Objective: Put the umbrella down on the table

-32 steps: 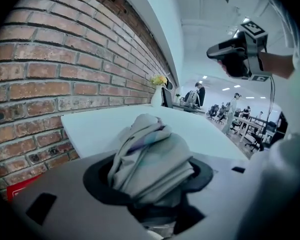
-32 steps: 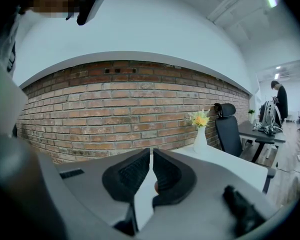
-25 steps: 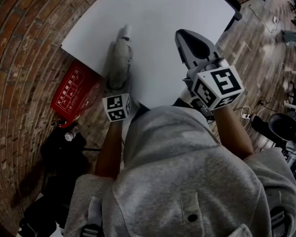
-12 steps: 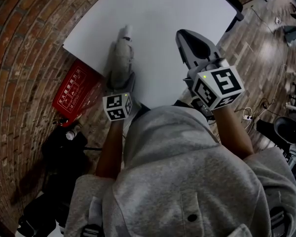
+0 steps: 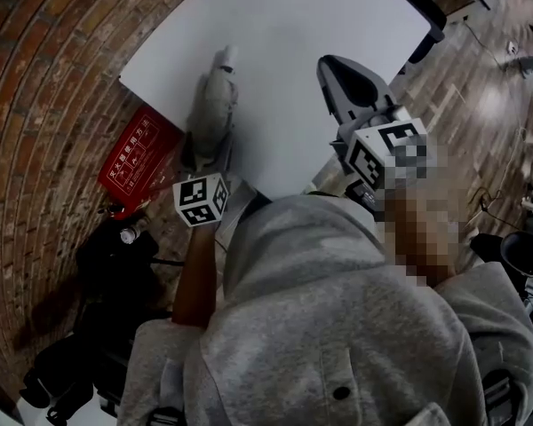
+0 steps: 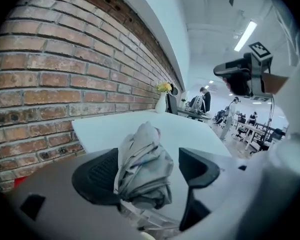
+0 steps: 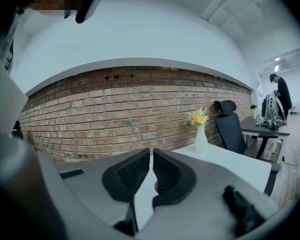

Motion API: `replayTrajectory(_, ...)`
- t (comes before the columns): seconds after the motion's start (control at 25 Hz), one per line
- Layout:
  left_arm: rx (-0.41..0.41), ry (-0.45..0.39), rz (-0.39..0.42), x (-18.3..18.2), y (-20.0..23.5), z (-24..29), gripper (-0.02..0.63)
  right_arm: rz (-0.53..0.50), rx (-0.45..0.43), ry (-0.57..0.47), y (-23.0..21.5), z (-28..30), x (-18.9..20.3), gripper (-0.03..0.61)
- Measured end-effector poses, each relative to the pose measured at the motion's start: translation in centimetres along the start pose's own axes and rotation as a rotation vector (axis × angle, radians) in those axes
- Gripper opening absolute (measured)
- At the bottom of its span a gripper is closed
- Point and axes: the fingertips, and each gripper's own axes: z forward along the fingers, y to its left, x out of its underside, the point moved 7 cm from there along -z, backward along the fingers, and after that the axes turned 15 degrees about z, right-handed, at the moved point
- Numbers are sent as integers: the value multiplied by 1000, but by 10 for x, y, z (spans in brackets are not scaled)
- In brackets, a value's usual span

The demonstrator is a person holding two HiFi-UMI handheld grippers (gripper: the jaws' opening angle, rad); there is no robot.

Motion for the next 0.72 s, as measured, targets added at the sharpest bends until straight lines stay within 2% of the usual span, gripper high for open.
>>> replayTrajectory(0.2, -81, -33, -1, -21, -7, -22, 362, 23, -12, -8, -17, -23, -3, 35)
replayTrajectory(0.44, -150, -121, 16, -72, -41, -46, 353, 42, -17, -3, -42, -62, -2, 35)
replayTrajectory(0.52, -178, -149, 32, -93, -57, -54, 309, 41, -22, -2, -48, -74, -2, 35)
replayTrajectory(0.64, -222, -192, 69, -125, -82, -68, 194, 39, -35, -4, -55, -90, -2, 35)
replayTrajectory(0.72, -241, -214, 88, -142, -99, -78, 157, 35, -45, -6, -59, -102, -2, 35)
